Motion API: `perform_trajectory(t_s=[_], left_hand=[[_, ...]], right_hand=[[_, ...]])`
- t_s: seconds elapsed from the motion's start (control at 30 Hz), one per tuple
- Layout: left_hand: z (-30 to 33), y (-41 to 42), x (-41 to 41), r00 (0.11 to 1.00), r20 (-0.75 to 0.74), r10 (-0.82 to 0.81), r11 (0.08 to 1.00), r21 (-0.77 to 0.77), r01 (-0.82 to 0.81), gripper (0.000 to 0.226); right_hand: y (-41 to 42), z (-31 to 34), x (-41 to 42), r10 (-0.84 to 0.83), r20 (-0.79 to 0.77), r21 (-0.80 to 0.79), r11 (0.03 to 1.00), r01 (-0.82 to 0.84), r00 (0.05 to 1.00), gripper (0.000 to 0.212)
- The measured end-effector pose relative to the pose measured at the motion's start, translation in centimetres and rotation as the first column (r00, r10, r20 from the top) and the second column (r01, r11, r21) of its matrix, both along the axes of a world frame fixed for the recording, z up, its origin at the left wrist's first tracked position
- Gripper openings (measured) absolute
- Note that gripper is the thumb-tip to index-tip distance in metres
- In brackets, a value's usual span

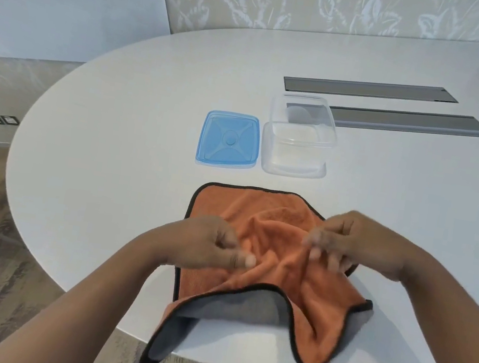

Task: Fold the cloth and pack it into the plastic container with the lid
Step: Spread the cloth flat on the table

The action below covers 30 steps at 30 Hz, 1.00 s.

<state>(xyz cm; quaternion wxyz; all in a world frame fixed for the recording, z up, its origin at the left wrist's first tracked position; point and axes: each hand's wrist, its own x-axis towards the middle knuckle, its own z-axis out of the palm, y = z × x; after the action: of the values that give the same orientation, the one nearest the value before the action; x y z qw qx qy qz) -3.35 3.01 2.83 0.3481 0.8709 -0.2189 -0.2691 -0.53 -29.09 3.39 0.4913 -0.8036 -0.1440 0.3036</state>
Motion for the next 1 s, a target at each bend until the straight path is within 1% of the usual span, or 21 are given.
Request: perform_trajectory(t_s=[0.03,0.07,0.1,0.13,0.17,0.2,0.27,0.33,0.43,0.5,0.53,0.57,0.6,0.63,0.67,0.7,0.73,0.77,0.87,0.93,1.0], left_hand=[[-0.6,-0.1,0.3,0.989,0.108,0.098,0.995,-0.029,-0.096,0.05],[-1.3,-0.3,0.5,0.956,0.222,0.189,0.982,-0.027,-0.188,0.035],[-2.1,-0.5,0.7,0.92,0.313,0.235,0.968,0.013,-0.251,0.023],[-2.9,-0.7,0.7,0.899,0.372,0.231,0.953,0.098,-0.286,0.036],[-3.9,-1.0,0.5,0.9,0.387,0.203,0.934,0.199,-0.296,0.055],[-4.8,-1.3,0.3,0.908,0.372,0.195,0.906,0.287,-0.312,0.07],[-6.4,-1.9,-0.4,0.922,0.325,0.209,0.876,0.358,-0.324,0.087],[-7.6,-2.2,-1.0,0.91,0.357,0.212,0.867,0.361,-0.344,0.094],[-8.2,-2.3,-1.4,0.863,0.463,0.202,0.847,0.359,-0.391,0.104],[-8.1,-2.2,-1.3,0.839,0.511,0.184,0.839,0.362,-0.405,0.105],[-8.1,-2.0,-1.2,0.831,0.527,0.177,0.838,0.363,-0.409,0.105],[-8.1,-1.8,-1.1,0.826,0.536,0.173,0.837,0.362,-0.41,0.105],[-8.1,-1.6,-0.9,0.824,0.541,0.17,0.838,0.36,-0.41,0.106],[-8.1,-1.4,-0.8,0.822,0.544,0.169,0.838,0.36,-0.411,0.107],[-8.2,-1.3,-0.7,0.82,0.546,0.17,0.837,0.359,-0.413,0.109],[-8.2,-1.3,-0.6,0.82,0.546,0.175,0.836,0.358,-0.416,0.11],[-8.3,-1.3,-0.6,0.82,0.544,0.18,0.835,0.357,-0.42,0.111],[-8.3,-1.3,-0.6,0.82,0.543,0.183,0.834,0.356,-0.421,0.112],[-8.5,-1.3,-0.6,0.818,0.544,0.185,0.836,0.351,-0.422,0.113],[-8.5,-1.3,-0.6,0.816,0.548,0.186,0.84,0.342,-0.421,0.112],[-8.5,-1.3,-0.6,0.814,0.549,0.188,0.84,0.34,-0.423,0.112]], right_hand=[[-0.2,-0.3,0.3,-0.148,0.124,-0.056,0.986,0.156,0.981,0.04],[-0.5,-0.6,0.7,-0.254,0.252,-0.131,0.947,0.293,0.934,0.028],[-1.0,-0.9,1.0,-0.293,0.355,-0.227,0.894,0.386,0.888,0.026],[-1.4,-1.2,1.2,-0.279,0.402,-0.328,0.845,0.421,0.872,0.035],[-1.6,-1.5,1.3,-0.253,0.389,-0.409,0.814,0.412,0.886,0.047],[-1.6,-1.7,1.2,-0.235,0.344,-0.464,0.799,0.382,0.909,0.059],[-1.3,-2.1,0.9,-0.207,0.265,-0.528,0.786,0.321,0.942,0.077],[-1.0,-2.5,0.8,-0.168,0.256,-0.548,0.786,0.286,0.952,0.074],[-0.9,-2.8,1.0,-0.128,0.227,-0.547,0.803,0.235,0.965,0.045],[-1.2,-3.2,1.6,-0.117,0.261,-0.591,0.766,0.254,0.958,0.024],[-1.4,-3.3,2.0,-0.126,0.336,-0.616,0.72,0.319,0.933,0.014],[-1.7,-3.5,2.4,-0.141,0.442,-0.622,0.664,0.416,0.886,0.013],[-2.1,-3.5,2.9,-0.152,0.56,-0.59,0.617,0.52,0.815,0.019],[-2.4,-3.4,3.2,-0.166,0.651,-0.533,0.595,0.602,0.741,0.023],[-2.6,-3.1,3.3,-0.187,0.705,-0.47,0.599,0.648,0.684,0.022],[-2.7,-3.0,3.2,-0.199,0.719,-0.434,0.619,0.654,0.666,0.019],[-2.5,-2.9,3.0,-0.195,0.697,-0.438,0.647,0.625,0.69,0.016],[-2.2,-2.9,2.7,-0.183,0.646,-0.465,0.676,0.572,0.741,0.014],[-0.7,-3.3,1.1,-0.12,0.399,-0.55,0.762,0.342,0.909,0.012],[-0.2,-3.8,0.6,-0.064,0.317,-0.57,0.785,0.244,0.946,0.016],[-0.4,-4.1,0.7,-0.077,0.302,-0.547,0.802,0.239,0.95,0.016]])
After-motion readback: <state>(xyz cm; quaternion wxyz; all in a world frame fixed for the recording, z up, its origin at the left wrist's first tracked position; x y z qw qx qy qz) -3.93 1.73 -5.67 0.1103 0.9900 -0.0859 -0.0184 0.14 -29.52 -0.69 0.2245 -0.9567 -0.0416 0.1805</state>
